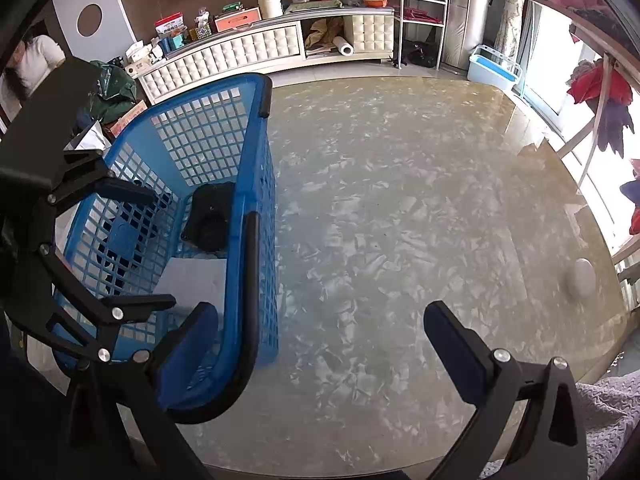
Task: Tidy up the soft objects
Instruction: 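Carry the white pad into the blue basket and open the left tool, then withdraw both tools from the basket back over the table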
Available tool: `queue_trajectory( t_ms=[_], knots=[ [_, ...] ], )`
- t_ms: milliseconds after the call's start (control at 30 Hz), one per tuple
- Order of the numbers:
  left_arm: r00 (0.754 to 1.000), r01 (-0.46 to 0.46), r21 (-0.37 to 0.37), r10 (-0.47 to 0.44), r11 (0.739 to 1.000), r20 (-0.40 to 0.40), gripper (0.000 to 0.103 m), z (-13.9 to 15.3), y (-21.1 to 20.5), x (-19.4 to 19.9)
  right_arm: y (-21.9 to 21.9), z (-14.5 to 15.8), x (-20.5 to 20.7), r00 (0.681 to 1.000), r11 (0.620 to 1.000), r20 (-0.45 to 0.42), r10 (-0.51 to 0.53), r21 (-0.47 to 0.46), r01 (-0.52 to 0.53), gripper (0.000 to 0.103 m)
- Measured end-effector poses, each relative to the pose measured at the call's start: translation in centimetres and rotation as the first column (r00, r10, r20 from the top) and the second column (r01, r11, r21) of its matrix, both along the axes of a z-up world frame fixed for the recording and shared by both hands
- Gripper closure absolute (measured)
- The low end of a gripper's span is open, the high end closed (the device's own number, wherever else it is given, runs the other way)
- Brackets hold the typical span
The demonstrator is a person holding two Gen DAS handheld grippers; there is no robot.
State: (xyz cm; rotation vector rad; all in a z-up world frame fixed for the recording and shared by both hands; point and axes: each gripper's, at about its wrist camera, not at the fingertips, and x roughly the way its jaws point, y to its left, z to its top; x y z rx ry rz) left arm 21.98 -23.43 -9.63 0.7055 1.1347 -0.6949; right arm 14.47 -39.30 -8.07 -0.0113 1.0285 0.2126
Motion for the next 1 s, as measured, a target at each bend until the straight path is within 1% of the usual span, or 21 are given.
queue_trajectory(
  t_ms=[133,267,400,467,533,633,767,867,933,1000],
  knots=[
    [1.0,-0.018,-0.055,0.019,0.998,0.02,0.013,1.3,1.3,-0.3,0.2,0.3,-0.2,1.0,1.0,-0.001,0.001,-0.002,-0.001,0.0],
    [0.998,-0.047,-0.09,0.051,0.995,0.04,0.013,2.9,2.7,-0.6,0.6,1.1,-0.5,1.0,1.0,0.003,0.0,-0.008,0.0,0.0],
    [0.994,-0.045,-0.153,0.059,0.987,0.09,0.012,5.3,4.1,-1.7,1.5,2.2,-0.8,1.0,1.0,0.018,-0.004,-0.016,0.005,0.0],
    [0.993,-0.038,-0.176,0.057,0.984,0.101,0.012,6.1,4.8,-2.3,2.1,2.8,-0.9,1.0,1.0,0.027,0.0,-0.023,0.001,0.0],
    [0.993,-0.029,-0.186,0.049,0.982,0.104,0.012,6.8,5.4,-3.1,3.2,3.3,-1.1,0.999,0.999,0.034,0.01,-0.035,-0.008,0.0],
    [0.991,-0.038,-0.176,0.06,0.984,0.123,0.012,7.7,6.4,-4.5,4.7,3.8,-1.5,0.999,0.998,0.04,0.031,-0.048,-0.029,0.0],
    [0.988,-0.09,-0.221,0.115,0.971,0.106,0.012,8.6,8.7,-5.7,7.1,4.7,-2.0,0.997,0.997,0.052,0.062,-0.05,-0.059,0.0],
    [0.981,-0.151,-0.282,0.179,0.947,0.075,0.012,9.1,11.5,-6.3,9.1,5.3,-2.3,0.994,0.995,0.056,0.092,-0.043,-0.09,0.0],
    [0.973,-0.189,-0.29,0.219,0.938,0.076,0.012,9.2,12.9,-6.7,10.4,5.5,-2.5,0.992,0.993,0.058,0.111,-0.048,-0.108,0.0],
    [0.961,-0.228,-0.279,0.261,0.933,0.087,0.012,9.3,14.4,-7.0,11.6,5.5,-2.6,0.99,0.991,0.059,0.129,-0.055,-0.126,0.0]
  ],
)
